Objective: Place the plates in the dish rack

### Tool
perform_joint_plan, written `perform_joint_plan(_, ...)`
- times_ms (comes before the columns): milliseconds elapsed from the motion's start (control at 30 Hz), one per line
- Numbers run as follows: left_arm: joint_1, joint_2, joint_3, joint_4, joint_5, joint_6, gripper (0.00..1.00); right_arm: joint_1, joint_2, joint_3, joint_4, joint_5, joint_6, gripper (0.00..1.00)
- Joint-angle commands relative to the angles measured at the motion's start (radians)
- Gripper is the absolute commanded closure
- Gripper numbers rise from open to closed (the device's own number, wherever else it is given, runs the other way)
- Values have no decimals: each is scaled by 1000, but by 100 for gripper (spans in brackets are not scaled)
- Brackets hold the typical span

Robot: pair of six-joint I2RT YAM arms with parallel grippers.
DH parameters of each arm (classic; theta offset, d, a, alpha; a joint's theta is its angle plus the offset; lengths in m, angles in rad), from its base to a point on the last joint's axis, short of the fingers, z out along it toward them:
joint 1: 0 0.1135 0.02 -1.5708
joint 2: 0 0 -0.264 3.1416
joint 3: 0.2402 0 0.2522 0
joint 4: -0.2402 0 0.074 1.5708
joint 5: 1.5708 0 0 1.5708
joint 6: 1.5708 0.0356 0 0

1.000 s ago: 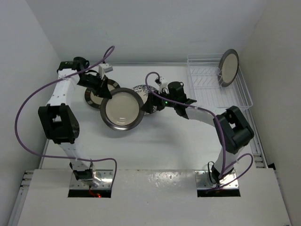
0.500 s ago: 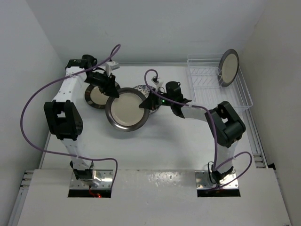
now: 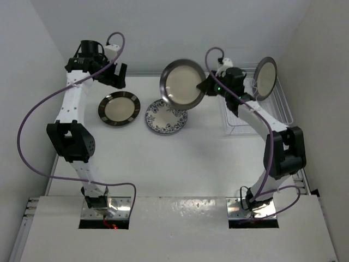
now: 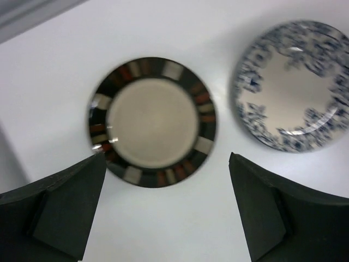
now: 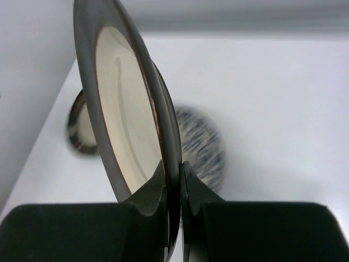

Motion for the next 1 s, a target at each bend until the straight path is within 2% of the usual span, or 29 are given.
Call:
perform_joint_plan(0,22,-19,16,58,-200,-63,0,-89,-101,208,-12,162,-105,100)
perform_joint_plan(200,51,-19,-83,67,-190,-63,0,-276,-73,419,-160,381,-325,100)
perform_joint_plan(233,51,-19,-93,67,-190,-63,0,-280,-58,433,-166,404,-345,100)
perform_joint_plan(400,82,-10,-126,67,-190,-43,0,-389,19,554,-172,574,-653,100)
perform_joint_plan(500,108,3,-149,67,-190,-43,0,-418,68,594,-164,602,-725,100)
perform_joint_plan(967,136,30,-159,67,-199,-34,0,-418,201,532,-69,699,-794,100)
